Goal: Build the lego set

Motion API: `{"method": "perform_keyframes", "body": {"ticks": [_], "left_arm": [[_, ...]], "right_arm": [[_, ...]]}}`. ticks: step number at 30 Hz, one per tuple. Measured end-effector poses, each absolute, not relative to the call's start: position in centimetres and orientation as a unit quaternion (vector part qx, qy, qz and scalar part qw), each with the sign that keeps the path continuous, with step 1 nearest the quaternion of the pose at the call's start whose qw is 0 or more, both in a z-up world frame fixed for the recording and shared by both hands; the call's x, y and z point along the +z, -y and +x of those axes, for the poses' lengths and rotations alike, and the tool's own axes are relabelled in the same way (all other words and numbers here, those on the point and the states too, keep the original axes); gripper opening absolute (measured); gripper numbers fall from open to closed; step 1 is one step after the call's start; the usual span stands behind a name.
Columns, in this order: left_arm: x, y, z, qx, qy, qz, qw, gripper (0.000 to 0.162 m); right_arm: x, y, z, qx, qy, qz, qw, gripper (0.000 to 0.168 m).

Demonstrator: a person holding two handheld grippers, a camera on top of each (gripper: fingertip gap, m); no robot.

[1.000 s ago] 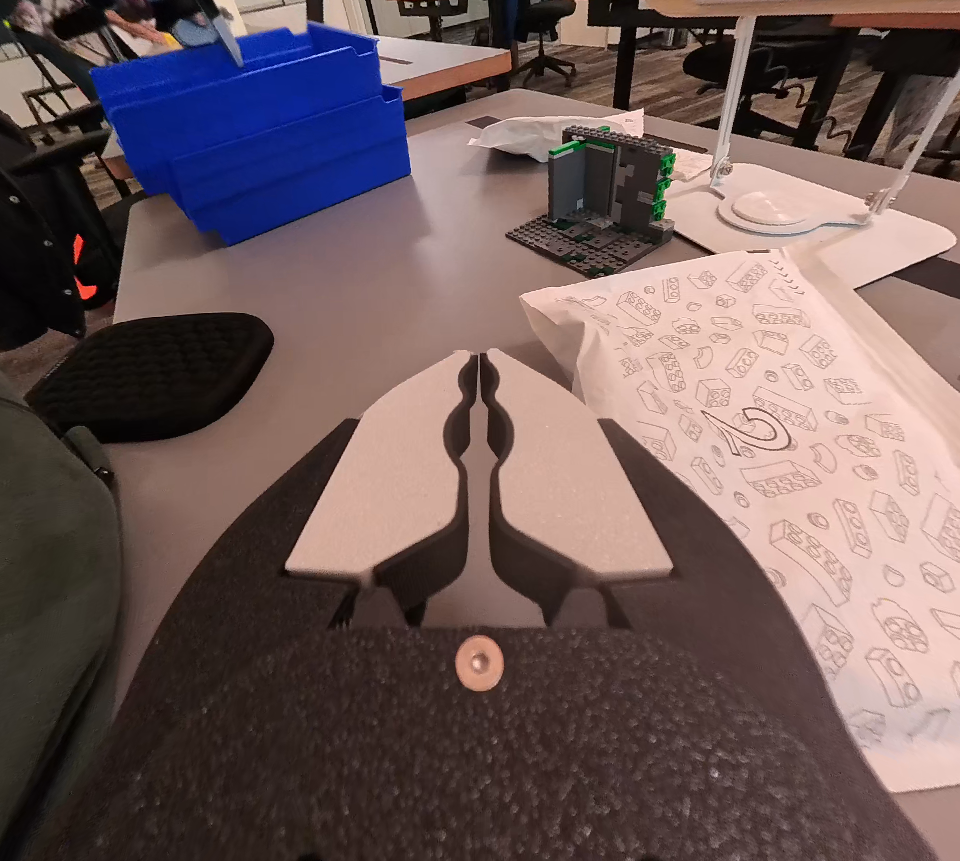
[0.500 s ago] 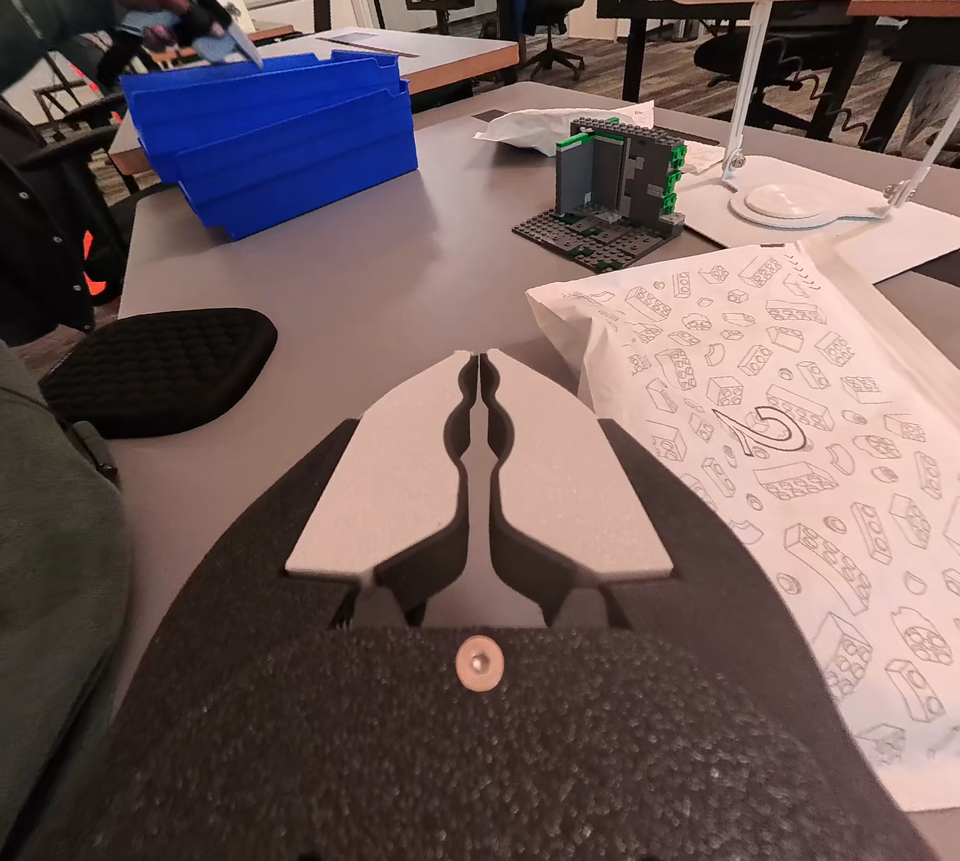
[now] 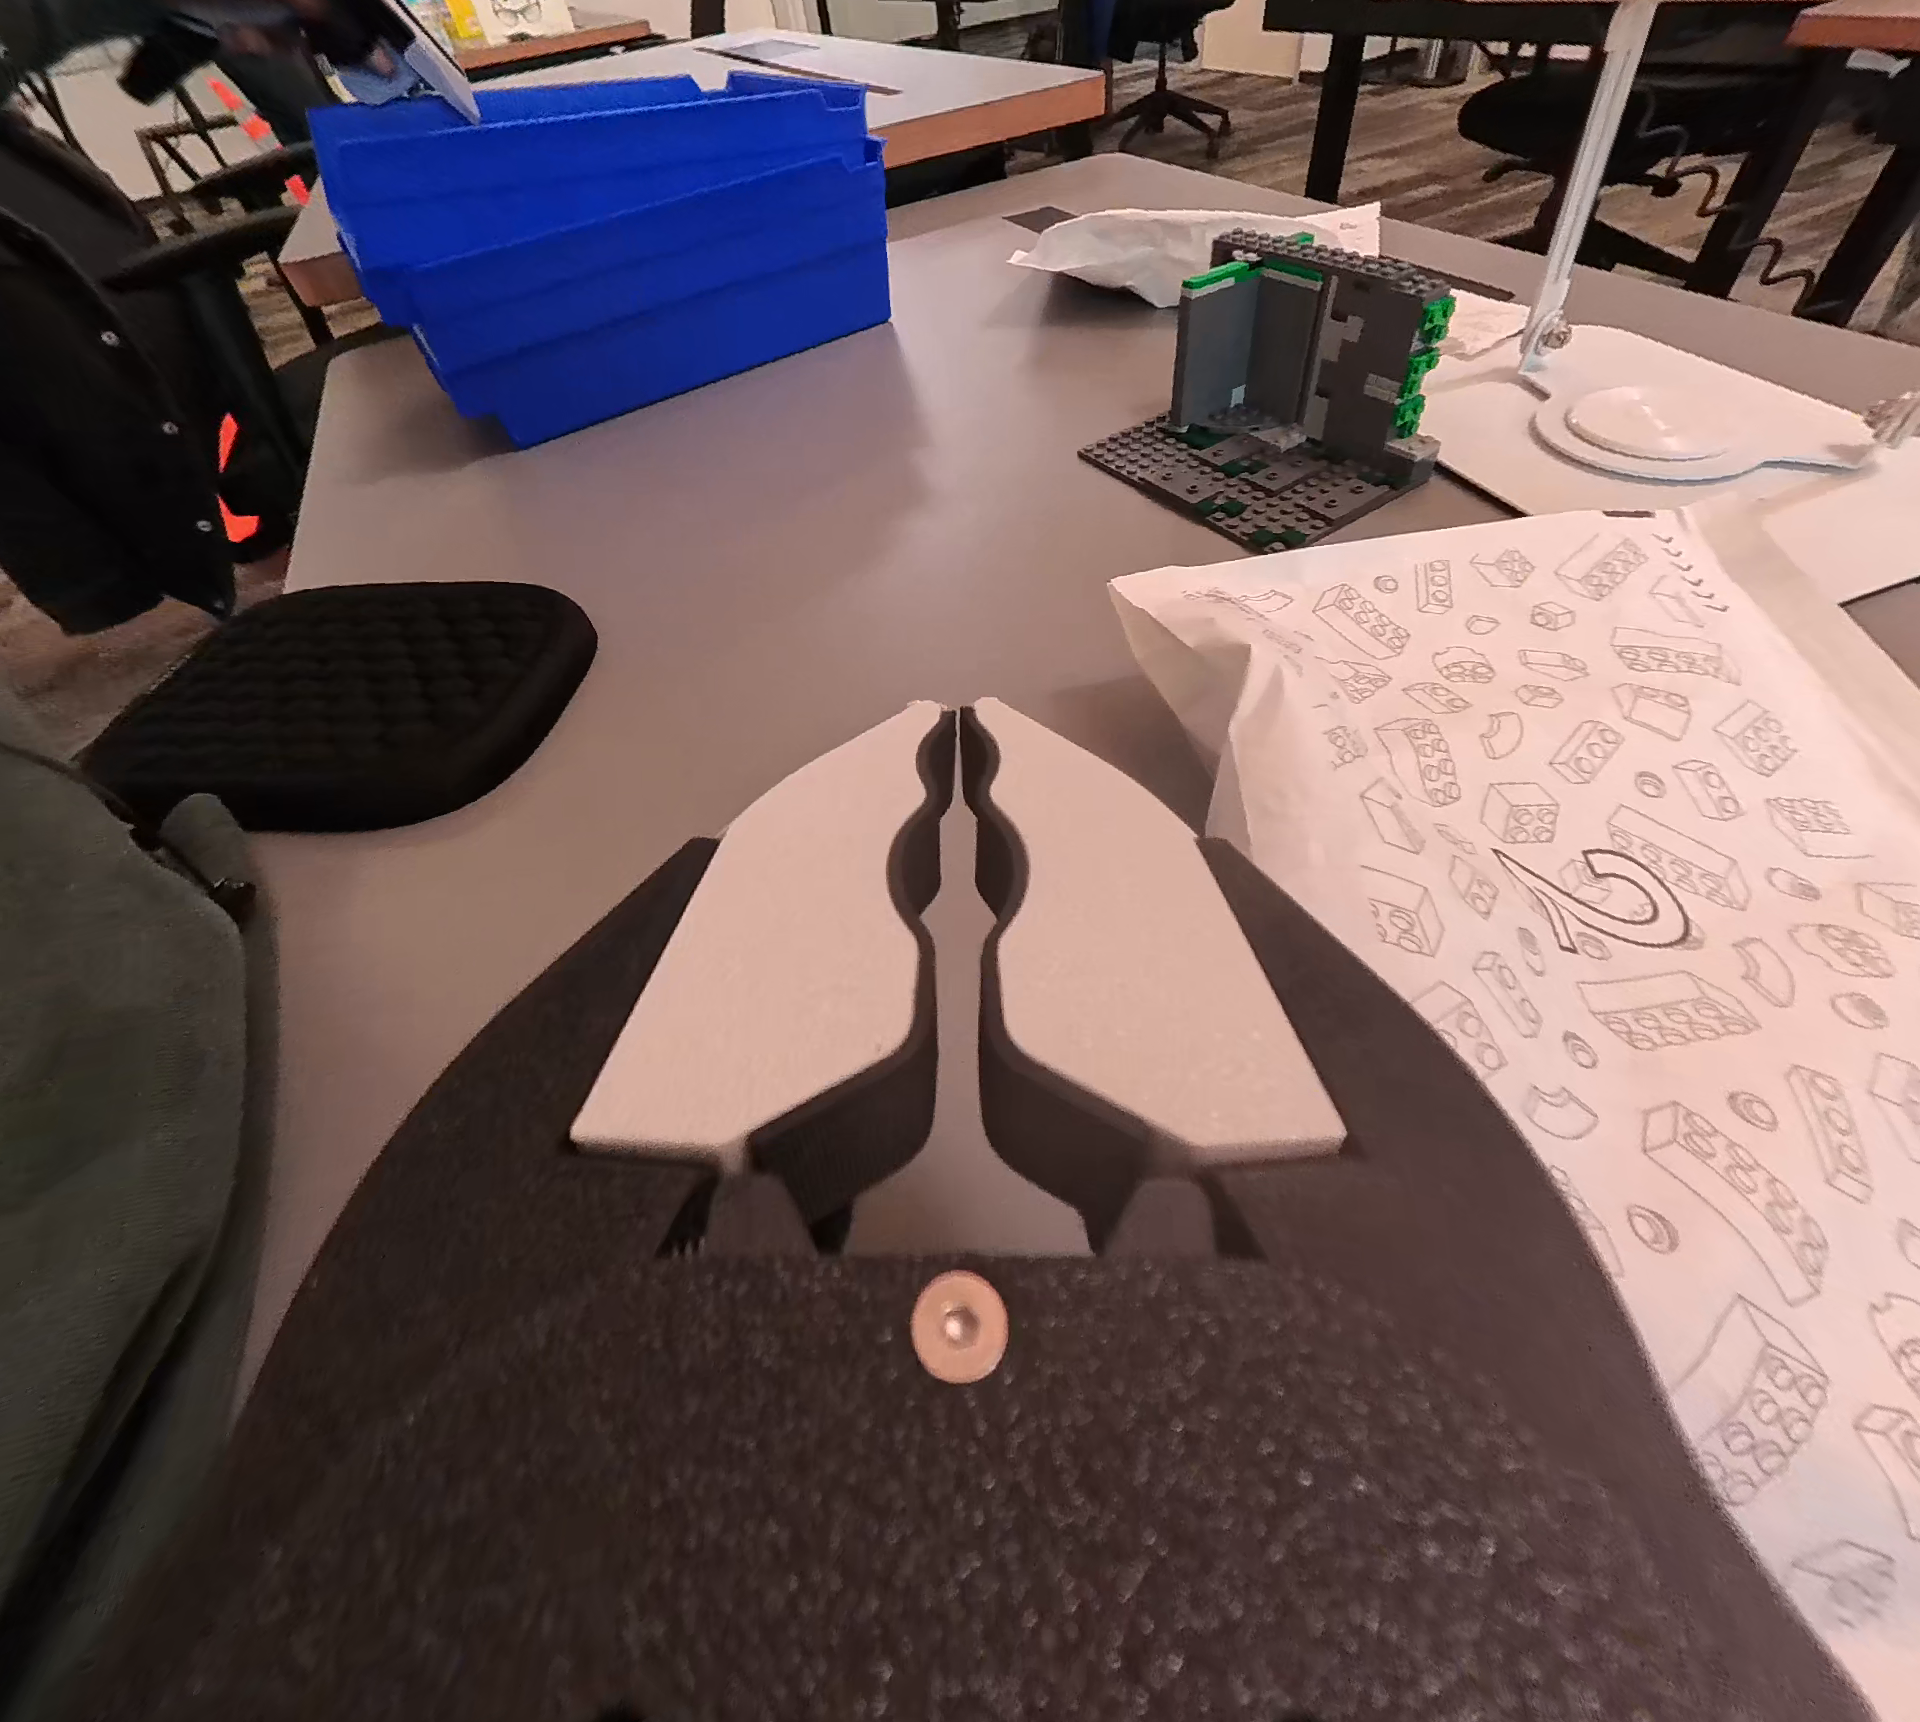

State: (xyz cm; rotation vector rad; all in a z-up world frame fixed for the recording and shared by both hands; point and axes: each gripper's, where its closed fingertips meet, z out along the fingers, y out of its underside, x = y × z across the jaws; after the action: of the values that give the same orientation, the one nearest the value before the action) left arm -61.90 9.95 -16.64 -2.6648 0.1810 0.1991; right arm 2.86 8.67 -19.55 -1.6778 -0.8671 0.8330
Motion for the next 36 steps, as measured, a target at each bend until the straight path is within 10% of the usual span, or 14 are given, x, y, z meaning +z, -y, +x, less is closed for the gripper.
{"method": "perform_keyframes", "body": {"ticks": [22,36], "left_arm": [[-16.1,-9.7,-60.2,-0.125,0.132,-0.897,0.403,0.005],[-12.0,-5.8,-47.7,0.040,-0.342,-0.869,0.357,0.041]], "right_arm": [[-19.7,-8.1,2.4,0.351,0.370,-0.695,0.507,0.000],[-20.2,-7.9,2.2,0.356,0.380,-0.693,0.499,0.000]]}}
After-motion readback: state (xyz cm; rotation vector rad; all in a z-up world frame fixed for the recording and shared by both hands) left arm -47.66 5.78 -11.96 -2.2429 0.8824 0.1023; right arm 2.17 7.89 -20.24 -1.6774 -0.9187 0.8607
